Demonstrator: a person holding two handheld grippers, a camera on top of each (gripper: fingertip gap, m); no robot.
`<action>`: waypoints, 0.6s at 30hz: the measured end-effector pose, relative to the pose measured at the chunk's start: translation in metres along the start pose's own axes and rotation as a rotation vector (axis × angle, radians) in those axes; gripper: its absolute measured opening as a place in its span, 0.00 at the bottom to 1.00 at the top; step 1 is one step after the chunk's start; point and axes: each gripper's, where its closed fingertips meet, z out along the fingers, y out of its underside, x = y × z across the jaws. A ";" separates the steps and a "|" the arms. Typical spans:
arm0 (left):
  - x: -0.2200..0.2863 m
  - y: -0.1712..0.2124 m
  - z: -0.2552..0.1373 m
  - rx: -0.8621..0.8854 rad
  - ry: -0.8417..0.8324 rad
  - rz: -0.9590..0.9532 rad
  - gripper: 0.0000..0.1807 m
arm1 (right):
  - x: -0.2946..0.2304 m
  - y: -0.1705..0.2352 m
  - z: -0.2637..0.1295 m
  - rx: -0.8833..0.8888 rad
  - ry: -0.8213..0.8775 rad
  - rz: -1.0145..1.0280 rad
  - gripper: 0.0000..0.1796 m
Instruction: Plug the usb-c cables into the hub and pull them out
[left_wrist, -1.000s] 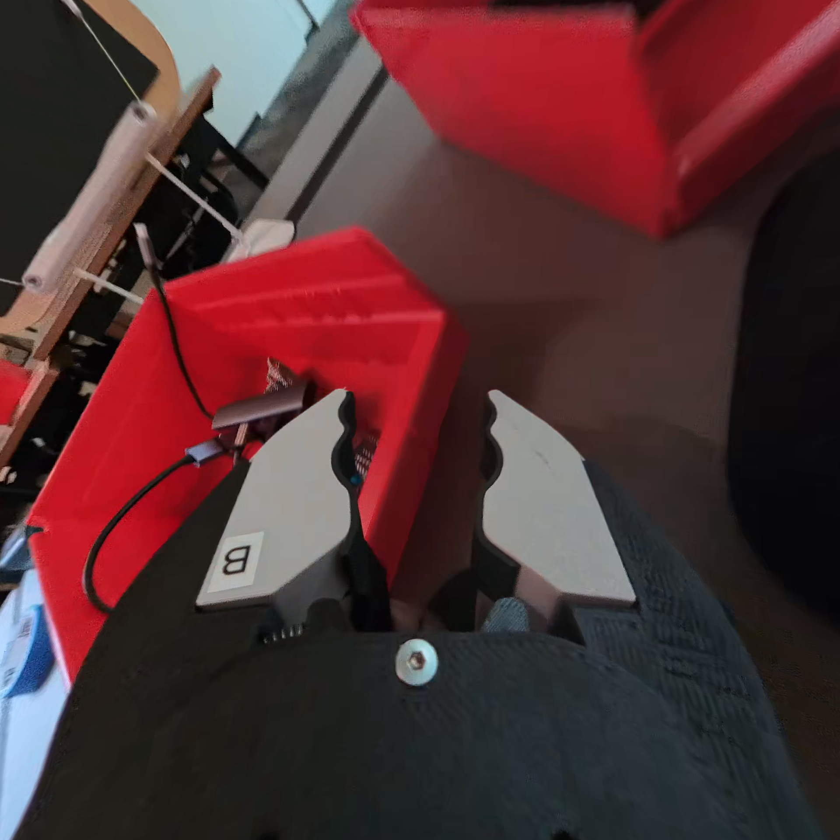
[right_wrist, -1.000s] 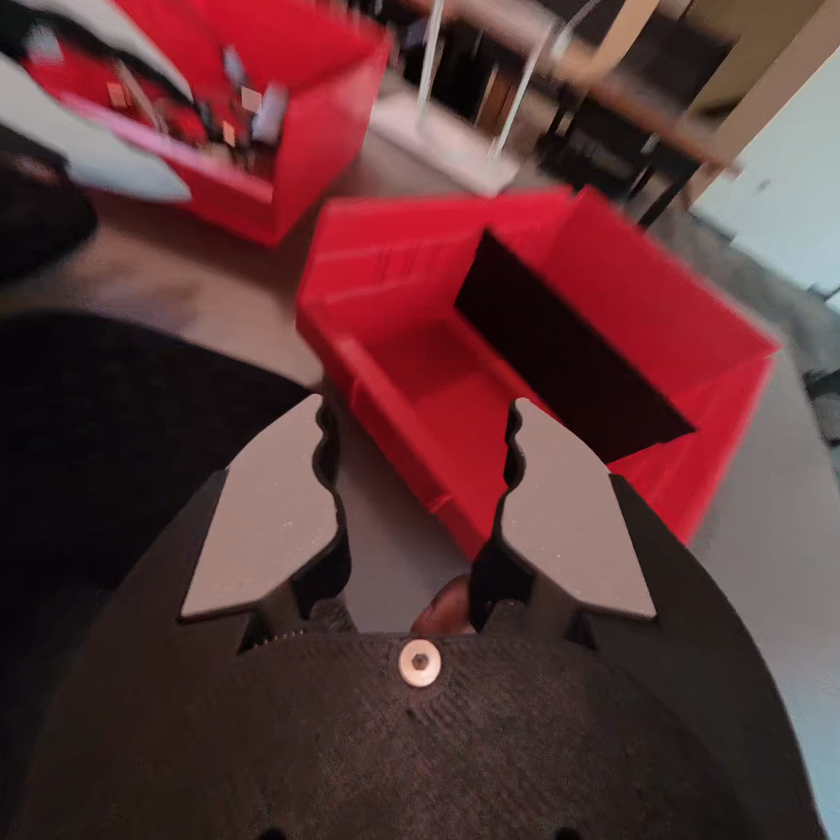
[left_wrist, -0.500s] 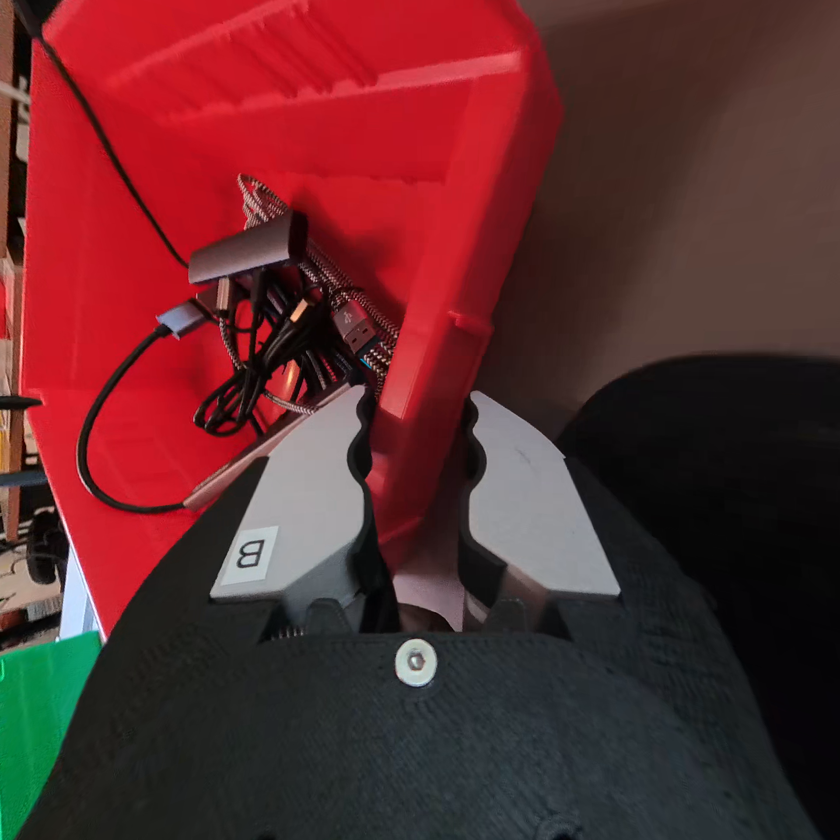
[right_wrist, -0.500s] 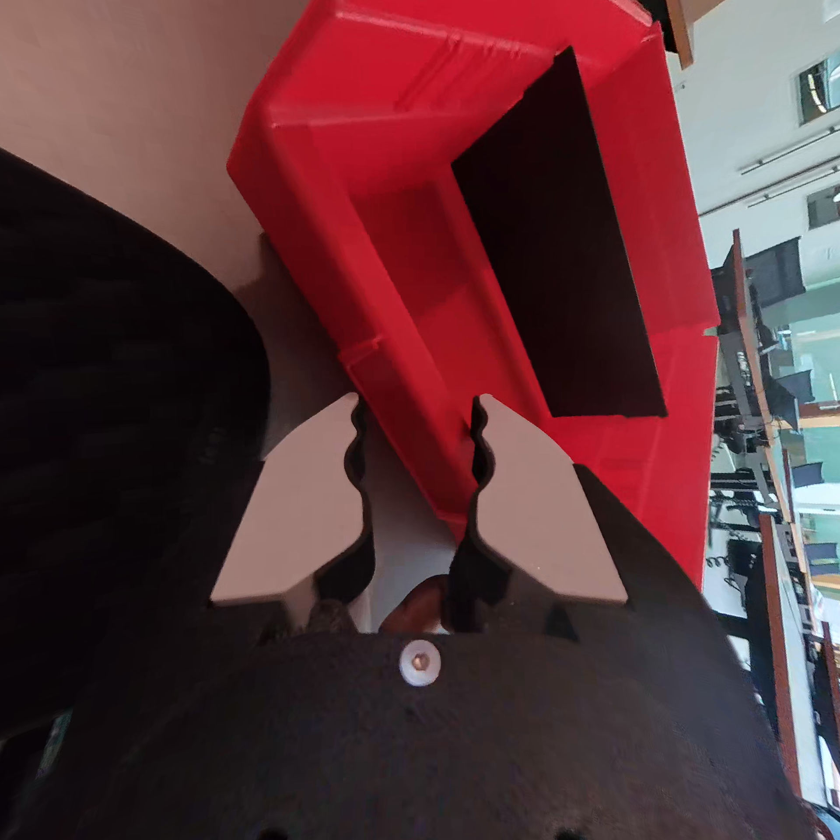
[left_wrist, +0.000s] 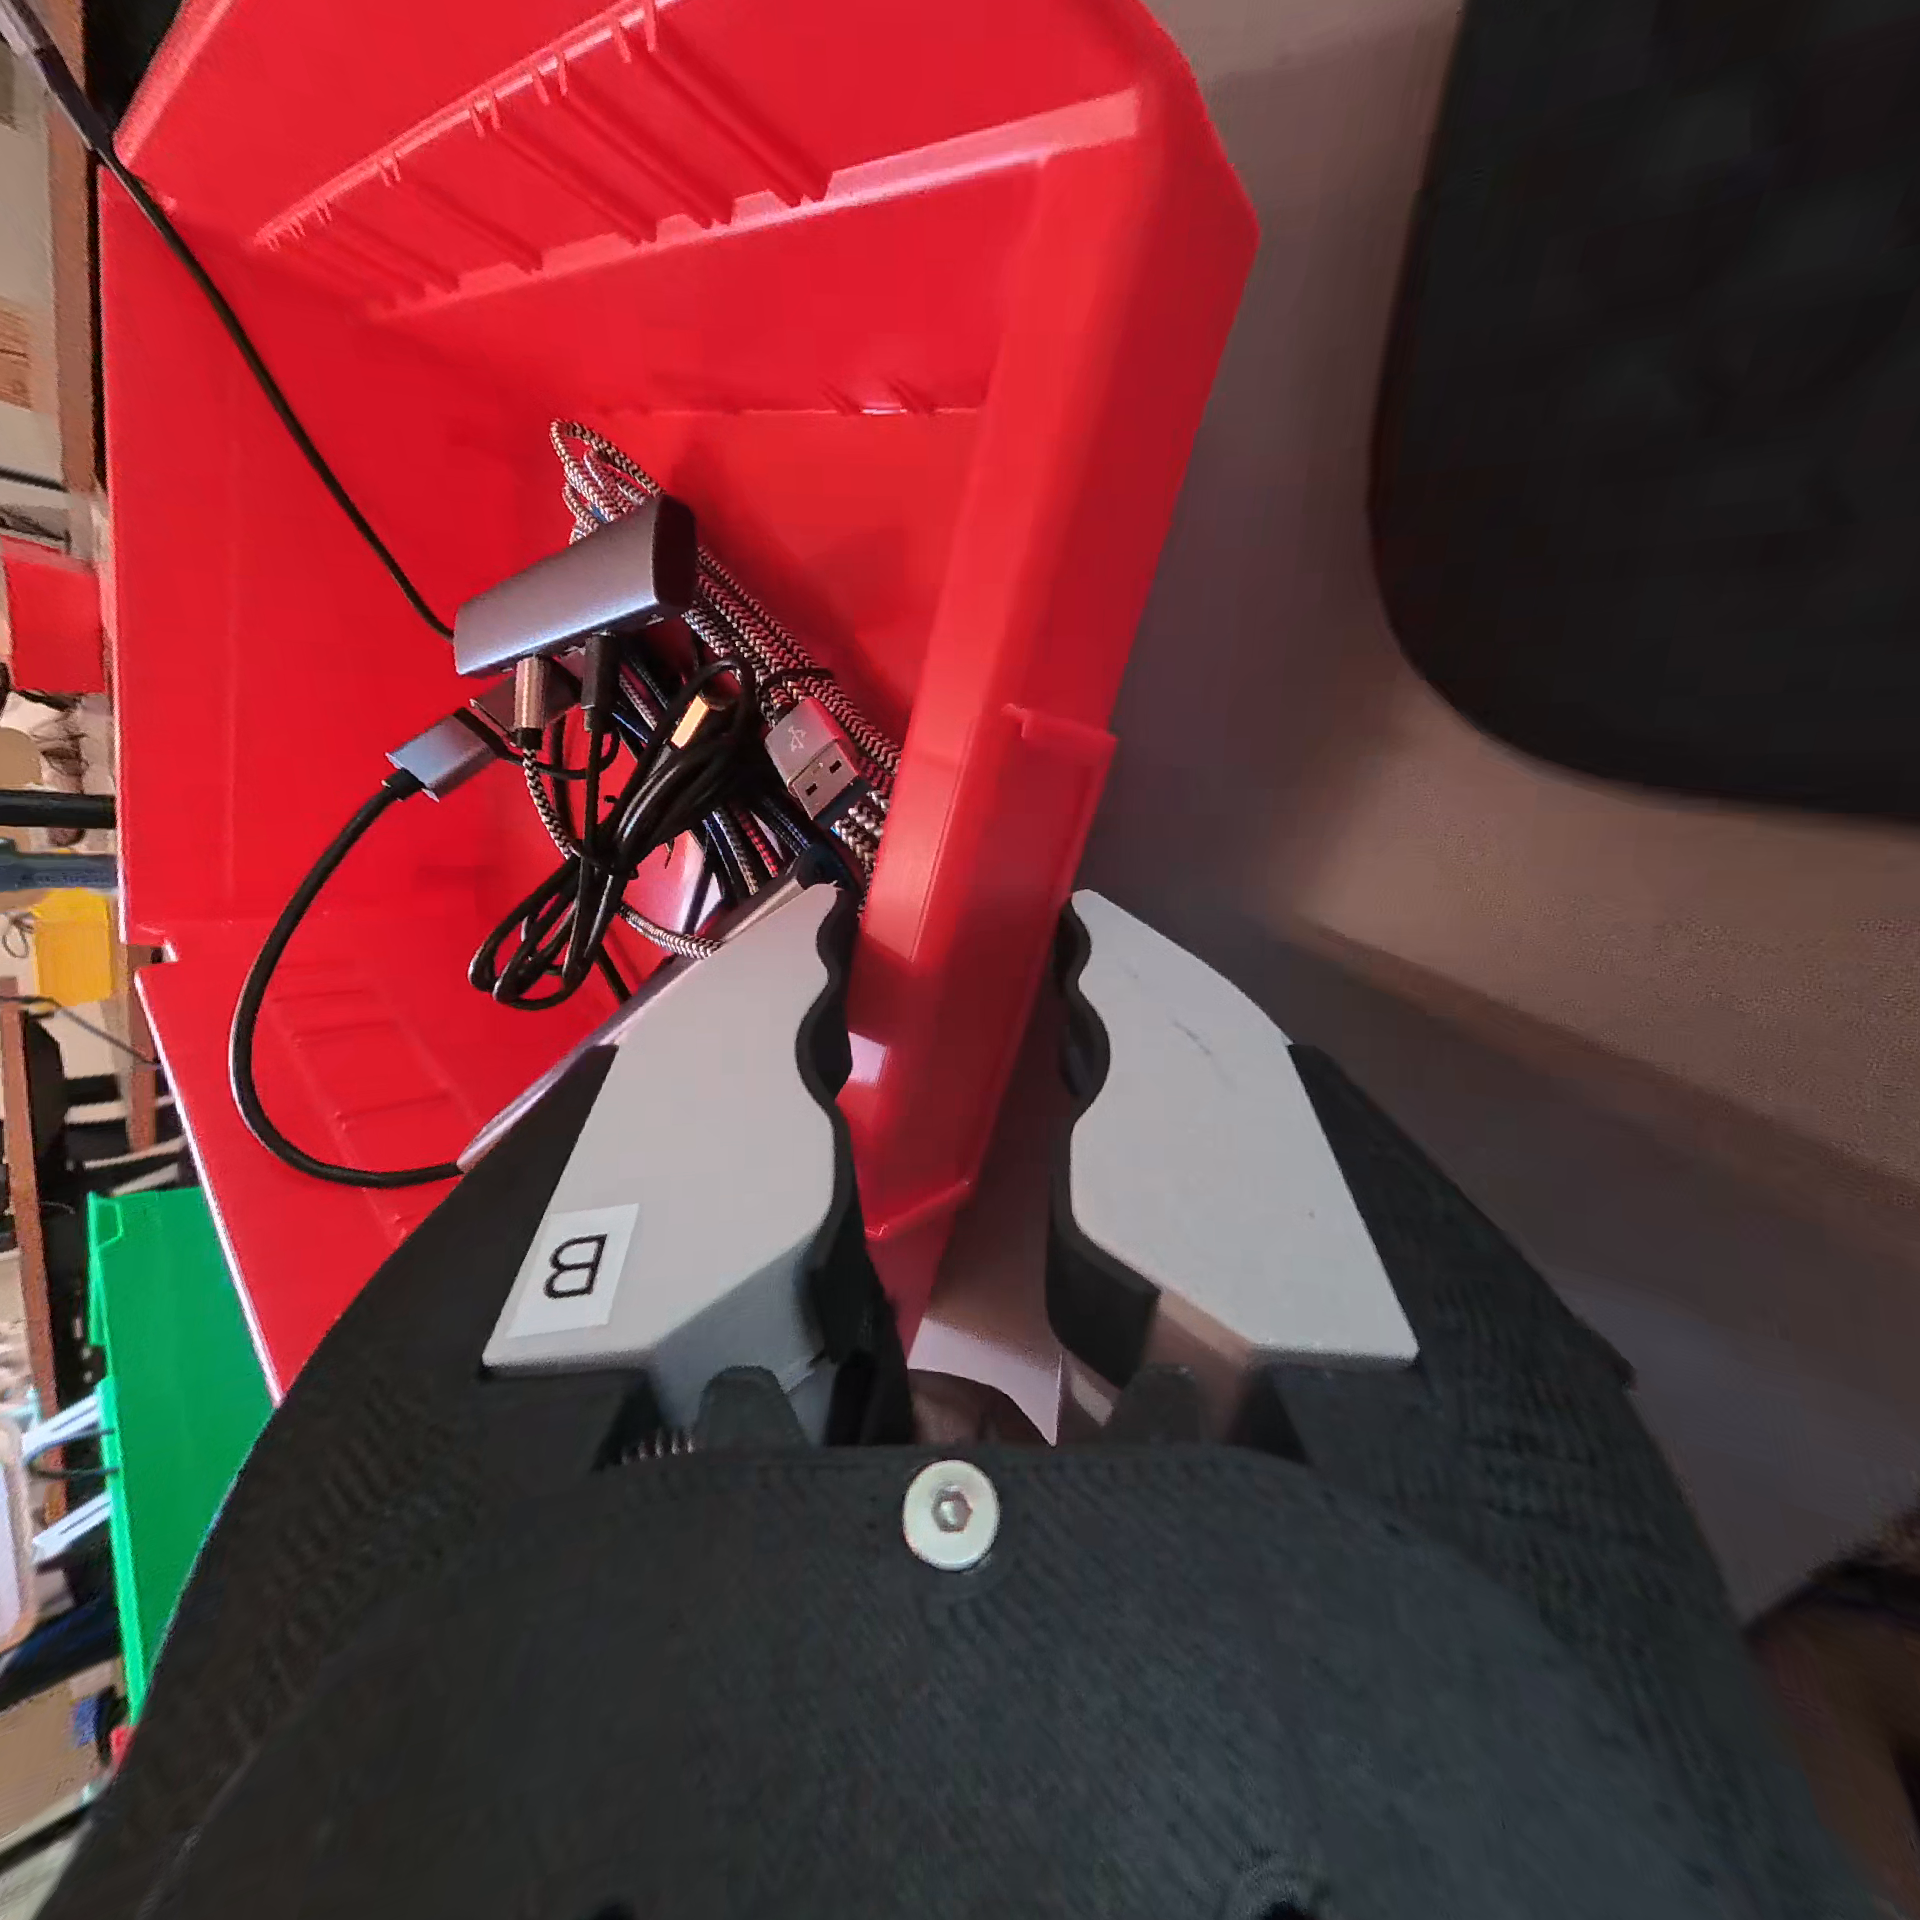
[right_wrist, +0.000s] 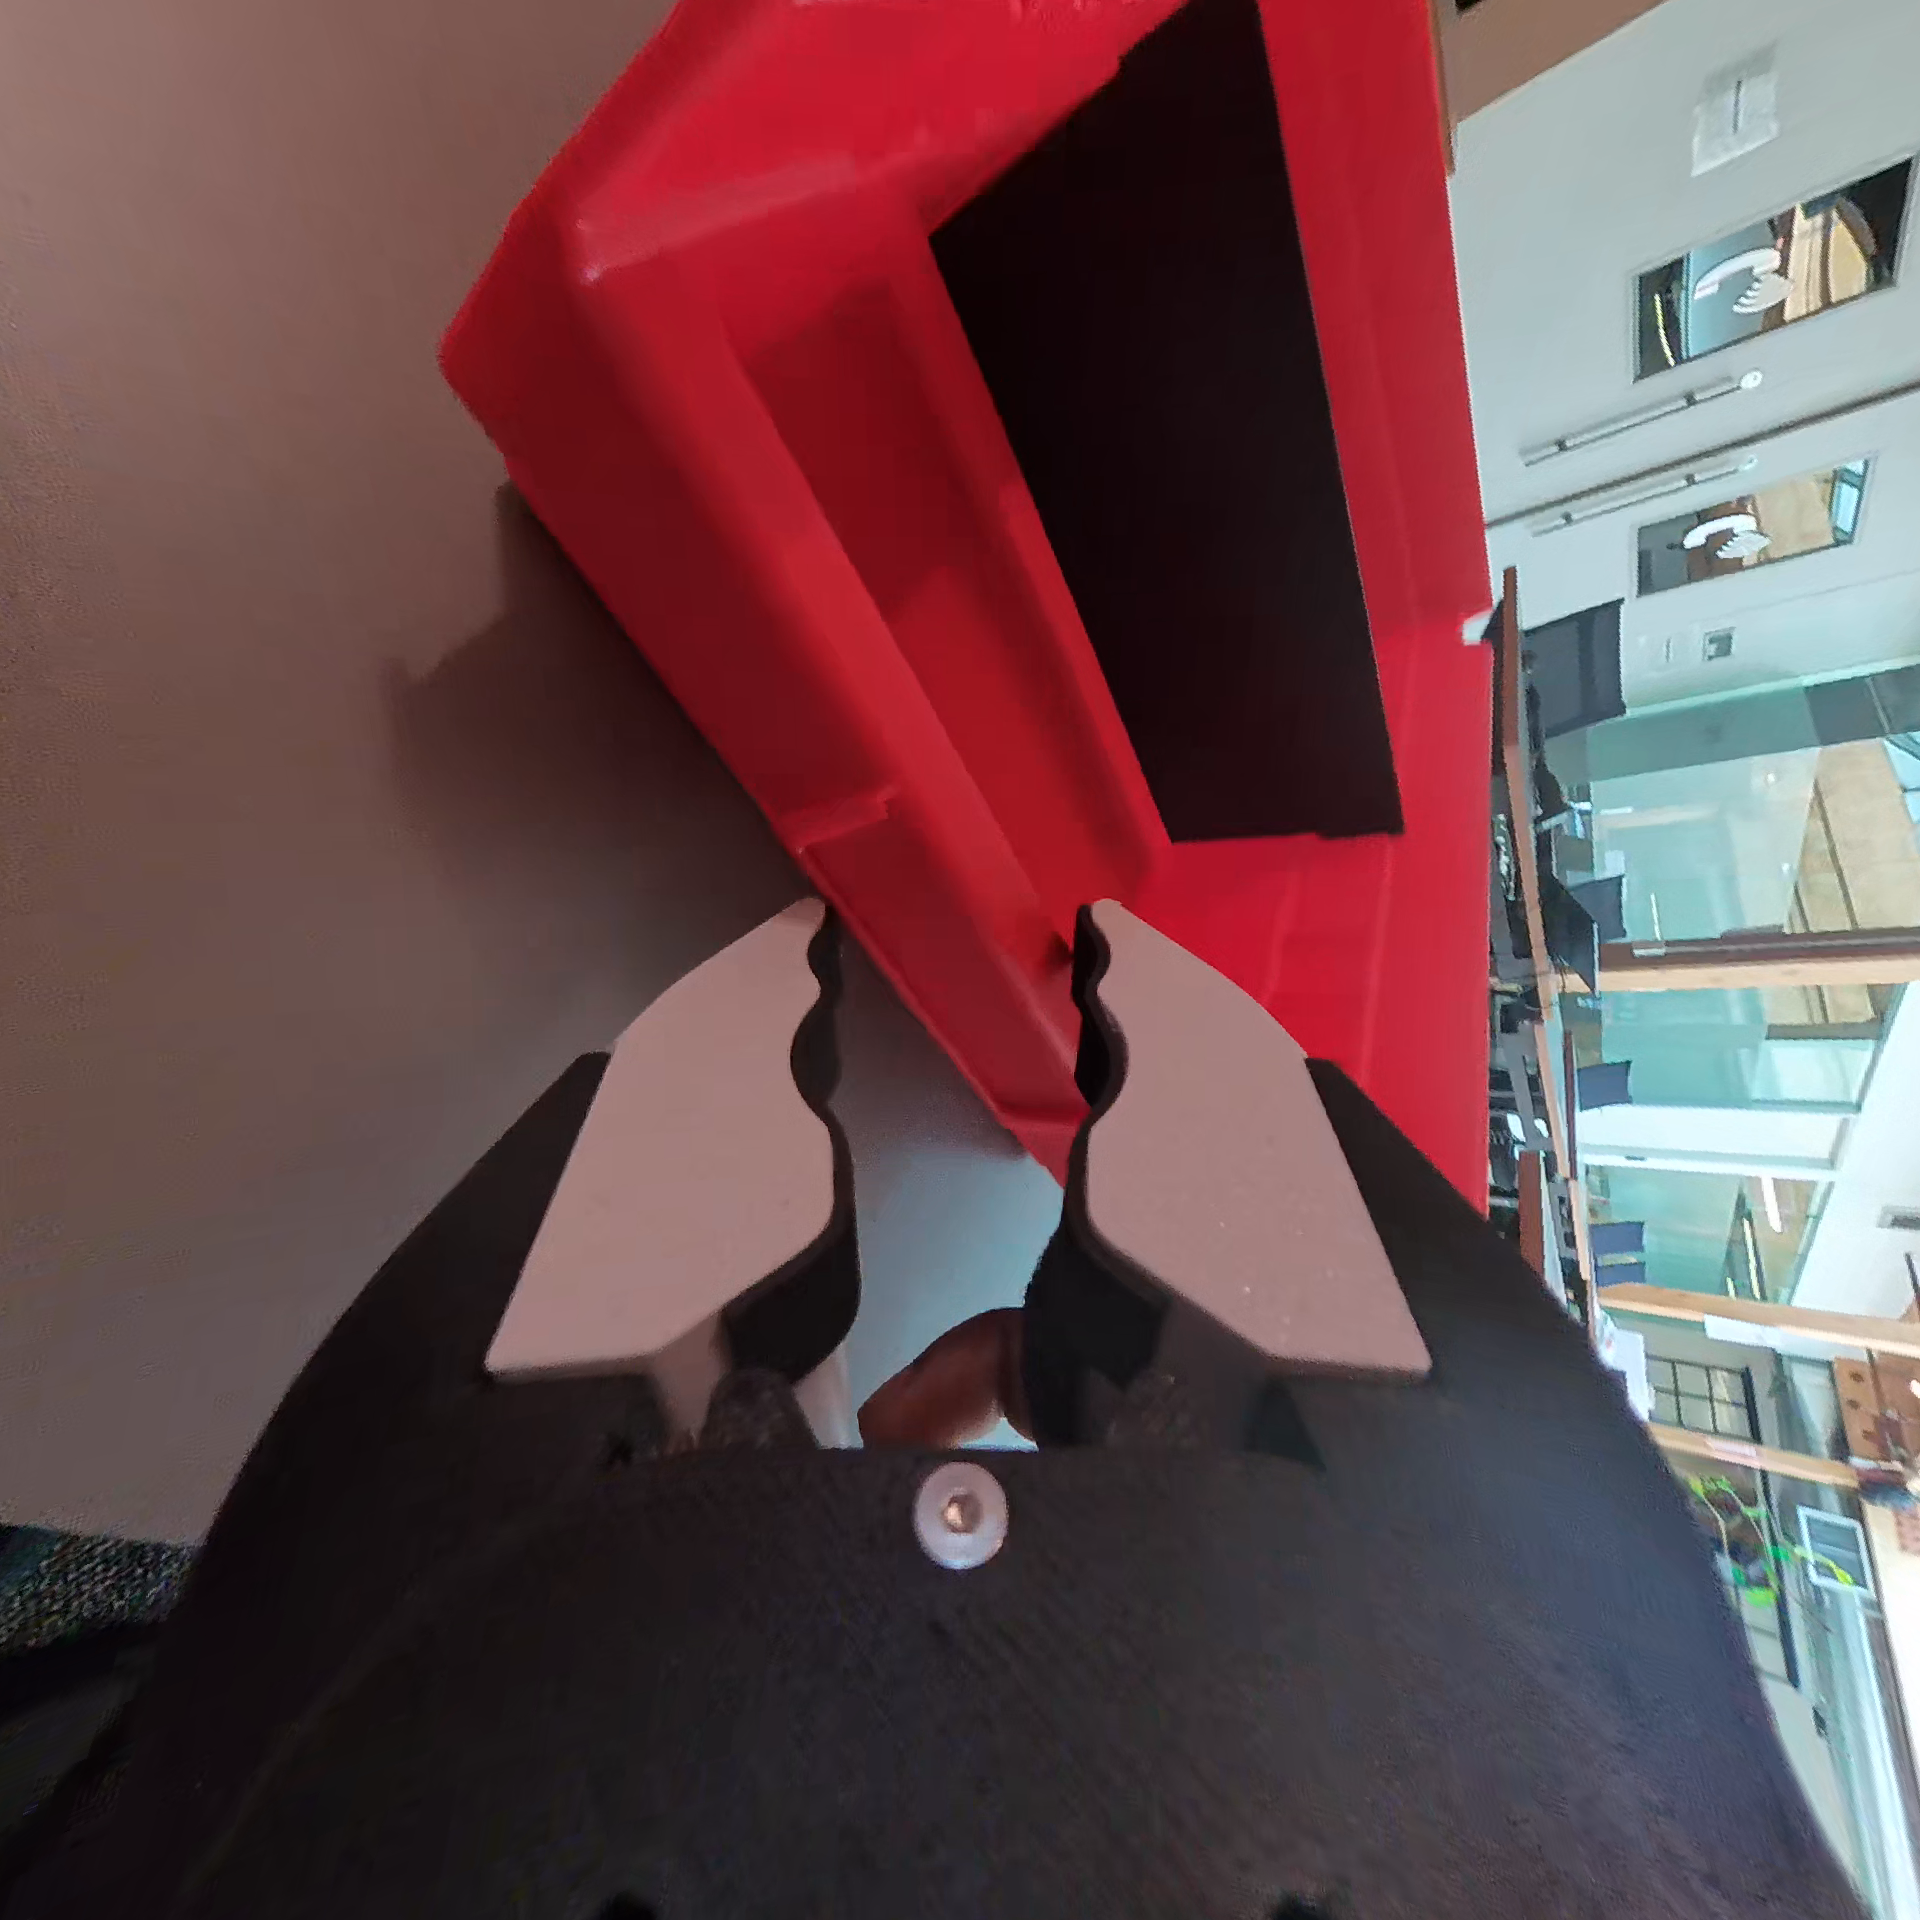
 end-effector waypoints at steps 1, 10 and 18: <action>0.002 0.007 -0.006 0.007 -0.001 0.012 0.20 | 0.002 0.005 -0.001 -0.011 0.009 0.004 0.24; 0.021 0.048 -0.048 0.039 0.024 0.028 0.20 | -0.001 0.006 -0.008 -0.021 0.010 0.027 0.24; 0.017 0.038 -0.059 0.133 -0.079 -0.159 0.29 | 0.021 -0.054 -0.059 0.386 -0.194 0.573 0.38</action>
